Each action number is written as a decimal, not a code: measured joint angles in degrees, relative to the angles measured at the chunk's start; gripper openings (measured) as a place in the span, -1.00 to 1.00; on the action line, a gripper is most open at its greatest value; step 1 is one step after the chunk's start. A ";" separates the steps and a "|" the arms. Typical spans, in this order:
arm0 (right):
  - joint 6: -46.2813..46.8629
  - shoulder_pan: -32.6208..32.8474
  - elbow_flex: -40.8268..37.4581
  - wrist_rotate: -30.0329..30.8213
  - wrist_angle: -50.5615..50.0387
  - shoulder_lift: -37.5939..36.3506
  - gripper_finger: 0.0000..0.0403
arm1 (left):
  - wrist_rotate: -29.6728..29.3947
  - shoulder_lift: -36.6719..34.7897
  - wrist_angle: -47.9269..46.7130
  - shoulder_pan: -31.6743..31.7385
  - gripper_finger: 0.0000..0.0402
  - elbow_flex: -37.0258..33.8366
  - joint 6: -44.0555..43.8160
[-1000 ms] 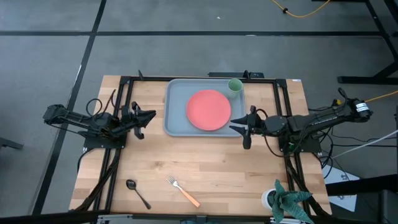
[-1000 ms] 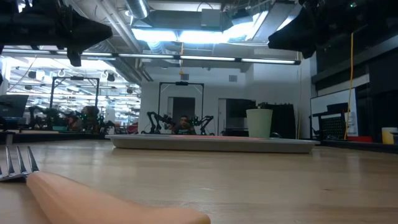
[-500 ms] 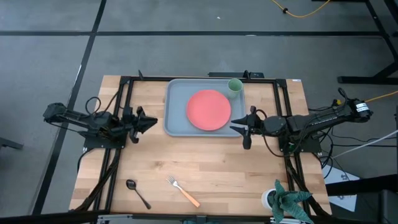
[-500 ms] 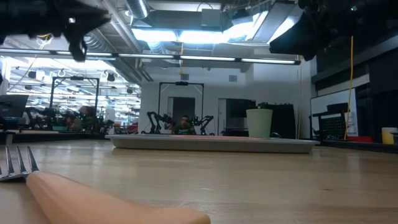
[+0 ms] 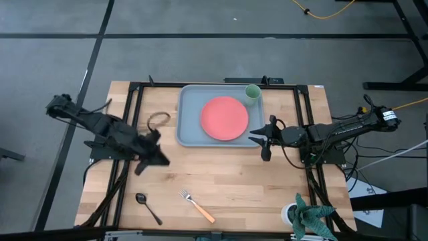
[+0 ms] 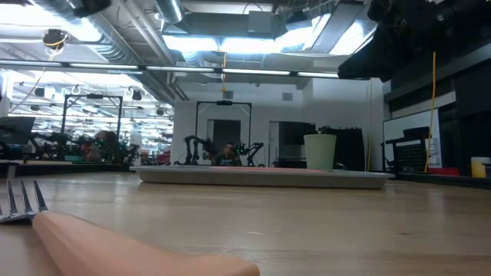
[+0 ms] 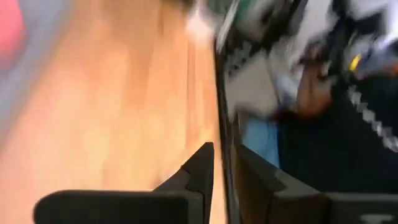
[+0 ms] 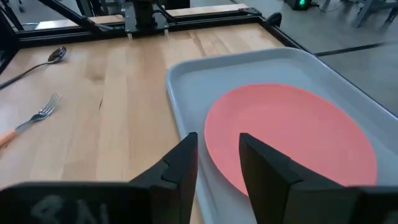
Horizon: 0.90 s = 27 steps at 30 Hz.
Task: Pick and place plate/cup/fork/spoon on tray
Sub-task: Move the black spoon to the center of the table
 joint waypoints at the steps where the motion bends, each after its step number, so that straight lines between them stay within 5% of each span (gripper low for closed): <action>1: 0.00 0.00 0.00 0.00 -0.02 0.00 -0.40 | 1.14 1.59 -2.73 -0.92 -0.75 0.95 -3.36; 15: 3.14 0.00 0.00 0.02 -8.21 0.01 -0.40 | 20.93 16.63 -19.90 -12.29 -0.75 2.28 -52.40; 19: 3.23 -0.02 0.00 0.02 -8.85 0.02 -0.40 | 28.01 22.64 -19.60 -16.13 -0.75 2.28 -56.90; 27: 4.39 -0.02 0.00 -0.33 -10.16 0.02 -0.40 | 28.63 34.80 -14.52 -20.93 -0.75 2.28 -58.25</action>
